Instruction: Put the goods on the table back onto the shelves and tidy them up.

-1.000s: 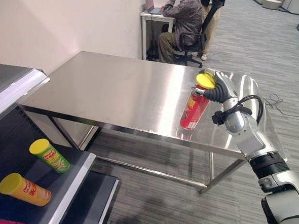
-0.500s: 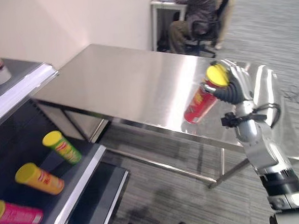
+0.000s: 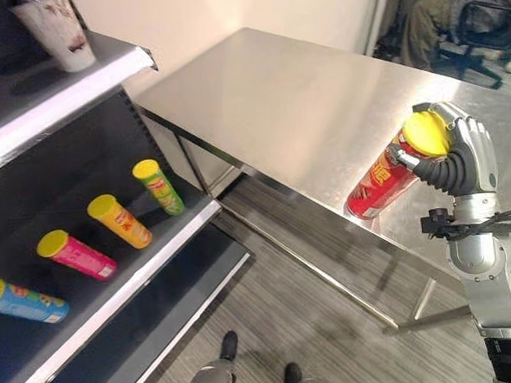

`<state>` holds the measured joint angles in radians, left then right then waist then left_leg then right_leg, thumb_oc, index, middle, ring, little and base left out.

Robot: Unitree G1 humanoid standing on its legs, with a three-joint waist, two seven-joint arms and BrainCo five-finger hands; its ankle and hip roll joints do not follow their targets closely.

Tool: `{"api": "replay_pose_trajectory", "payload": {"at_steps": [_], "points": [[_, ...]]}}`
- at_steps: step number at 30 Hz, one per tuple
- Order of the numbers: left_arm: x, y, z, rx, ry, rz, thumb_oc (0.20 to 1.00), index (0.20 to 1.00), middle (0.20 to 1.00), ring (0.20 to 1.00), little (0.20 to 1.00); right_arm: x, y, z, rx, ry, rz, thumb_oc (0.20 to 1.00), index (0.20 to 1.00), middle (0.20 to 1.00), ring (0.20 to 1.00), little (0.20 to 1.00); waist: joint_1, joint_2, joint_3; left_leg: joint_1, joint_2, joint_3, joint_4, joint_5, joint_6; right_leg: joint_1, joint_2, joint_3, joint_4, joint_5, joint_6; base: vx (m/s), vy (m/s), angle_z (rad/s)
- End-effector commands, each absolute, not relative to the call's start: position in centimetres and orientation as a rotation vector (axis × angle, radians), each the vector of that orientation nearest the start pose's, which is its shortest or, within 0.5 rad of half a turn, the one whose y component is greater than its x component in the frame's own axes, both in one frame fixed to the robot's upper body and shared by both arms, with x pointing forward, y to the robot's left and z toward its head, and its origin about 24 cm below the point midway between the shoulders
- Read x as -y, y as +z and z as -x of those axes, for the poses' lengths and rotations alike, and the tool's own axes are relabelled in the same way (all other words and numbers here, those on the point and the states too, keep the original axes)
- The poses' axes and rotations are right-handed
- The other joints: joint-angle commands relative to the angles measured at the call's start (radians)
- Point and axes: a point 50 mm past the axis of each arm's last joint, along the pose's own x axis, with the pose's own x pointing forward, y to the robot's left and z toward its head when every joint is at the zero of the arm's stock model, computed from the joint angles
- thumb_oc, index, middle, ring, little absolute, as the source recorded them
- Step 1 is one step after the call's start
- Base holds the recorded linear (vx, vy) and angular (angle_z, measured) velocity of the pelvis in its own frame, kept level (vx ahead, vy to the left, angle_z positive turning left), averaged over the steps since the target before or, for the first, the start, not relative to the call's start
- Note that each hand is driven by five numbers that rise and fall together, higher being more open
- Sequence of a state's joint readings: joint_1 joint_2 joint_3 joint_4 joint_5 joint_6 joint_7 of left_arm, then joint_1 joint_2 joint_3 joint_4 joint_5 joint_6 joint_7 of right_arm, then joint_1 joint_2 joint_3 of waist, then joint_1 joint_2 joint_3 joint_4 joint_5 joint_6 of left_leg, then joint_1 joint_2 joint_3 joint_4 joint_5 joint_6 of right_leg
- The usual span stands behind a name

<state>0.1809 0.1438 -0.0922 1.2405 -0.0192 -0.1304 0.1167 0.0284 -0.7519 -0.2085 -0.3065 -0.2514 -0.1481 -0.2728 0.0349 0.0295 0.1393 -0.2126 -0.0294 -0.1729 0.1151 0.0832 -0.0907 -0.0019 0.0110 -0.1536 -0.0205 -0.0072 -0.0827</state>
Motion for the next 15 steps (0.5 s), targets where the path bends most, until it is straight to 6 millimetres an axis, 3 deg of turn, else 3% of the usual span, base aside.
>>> {"api": "replay_pose_trajectory", "payload": {"at_steps": [1,2,3,6,8,9,10,12,13,14,15], "points": [[-20.8,-17.3,-2.9,-1.272,0.084,-0.277,1.0,1.0,1.0,1.0,1.0,25.4,22.5,-21.7,0.803,-0.28,0.864,0.2,0.2,0.2,0.2,0.2,0.004,-0.057,-0.046,0.059,0.024,0.01,-0.007,-0.078,0.04,0.009,-0.062,0.041,-0.024,-0.052,0.154,-0.21,0.057,0.5],[-20.5,-17.4,-2.5,-1.282,0.055,-0.292,1.0,1.0,1.0,1.0,1.0,24.8,21.8,-21.4,0.792,-0.226,0.801,0.2,0.2,0.2,0.2,0.2,-0.011,-0.057,-0.057,0.117,0.064,0.031,0.004,-0.117,0.044,0.0,-0.07,0.021,-0.03,-0.045,0.153,-0.19,0.099,0.58],[-20.2,-17.4,-2.4,-1.283,0.029,-0.299,1.0,1.0,1.0,1.0,1.0,24.7,21.4,-21.1,0.778,-0.204,0.786,0.2,0.2,0.2,0.2,0.2,-0.02,-0.056,-0.061,0.156,0.102,0.043,0.011,-0.122,0.041,-0.008,-0.077,0.007,-0.03,-0.035,0.157,-0.26,0.135,0.77],[-19.8,-17.4,-2.7,-1.27,-0.003,-0.314,1.0,1.0,1.0,1.0,1.0,24.5,20.4,-20.7,0.745,-0.166,0.733,0.2,0.2,0.2,0.2,0.2,-0.054,-0.04,-0.074,0.248,0.224,0.07,-0.013,-0.078,0.02,-0.048,-0.1,-0.036,-0.01,-0.019,0.167,-0.27,0.214,0.73],[-19.8,-17.4,-3.1,-1.261,-0.003,-0.321,1.0,1.0,1.0,1.0,1.0,24.8,20.0,-20.6,0.726,-0.184,0.718,0.2,0.2,0.2,0.2,0.2,-0.08,-0.016,-0.08,0.299,0.313,0.094,-0.057,-0.001,-0.01,-0.092,-0.131,-0.066,0.015,-0.011,0.182,-0.44,0.435,0.82],[-19.8,-17.4,-3.5,-1.244,-0.007,-0.331,1.0,1.0,1.0,1.0,1.0,25.1,19.9,-20.6,0.717,-0.209,0.724,0.2,0.2,0.2,0.2,0.2,-0.092,0.009,-0.085,0.318,0.381,0.11,-0.083,0.079,-0.055,-0.131,-0.172,-0.086,0.035,0.0,0.208,-0.4,0.424,0.83],[-19.7,-17.4,-3.5,-1.245,-0.007,-0.331,1.0,1.0,1.0,1.0,1.0,25.1,19.9,-20.6,0.716,-0.21,0.724,0.2,0.2,0.2,0.2,0.2,-0.094,0.011,-0.088,0.318,0.383,0.108,-0.092,0.085,-0.057,-0.134,-0.172,-0.089,0.038,-0.002,0.208,-0.38,0.44,0.95],[-19.7,-17.3,-3.4,-1.241,-0.015,-0.352,1.0,1.0,1.0,1.0,1.0,25.3,20.0,-20.8,0.725,-0.238,0.735,0.2,0.2,0.2,0.2,0.2,-0.098,0.035,-0.095,0.327,0.406,0.088,-0.141,0.12,-0.096,-0.171,-0.207,-0.091,0.05,0.025,0.238,-0.31,0.361,0.93],[-19.7,-17.3,-3.5,-1.237,-0.02,-0.357,1.0,1.0,1.0,1.0,1.0,25.3,20.2,-20.9,0.736,-0.25,0.74,0.2,0.2,0.2,0.2,0.2,-0.095,0.044,-0.092,0.324,0.402,0.061,-0.159,0.108,-0.106,-0.191,-0.229,-0.083,0.057,0.049,0.255,-0.38,0.435,0.64],[-19.6,-17.3,-3.5,-1.232,-0.026,-0.358,1.0,1.0,1.0,1.0,1.0,25.2,20.2,-21.0,0.735,-0.248,0.736,0.2,0.2,0.2,0.2,0.2,-0.093,0.052,-0.089,0.336,0.395,0.044,-0.173,0.066,-0.108,-0.203,-0.246,-0.069,0.061,0.067,0.269,-0.38,0.415,0.38],[-19.3,-17.4,-3.4,-1.234,-0.045,-0.363,1.0,1.0,1.0,1.0,1.0,25.1,20.1,-21.1,0.733,-0.246,0.729,0.2,0.2,0.2,0.2,0.2,-0.096,0.053,-0.09,0.347,0.375,0.046,-0.194,-0.015,-0.104,-0.211,-0.28,-0.068,0.052,0.098,0.287,-0.25,0.271,0.24]]}}
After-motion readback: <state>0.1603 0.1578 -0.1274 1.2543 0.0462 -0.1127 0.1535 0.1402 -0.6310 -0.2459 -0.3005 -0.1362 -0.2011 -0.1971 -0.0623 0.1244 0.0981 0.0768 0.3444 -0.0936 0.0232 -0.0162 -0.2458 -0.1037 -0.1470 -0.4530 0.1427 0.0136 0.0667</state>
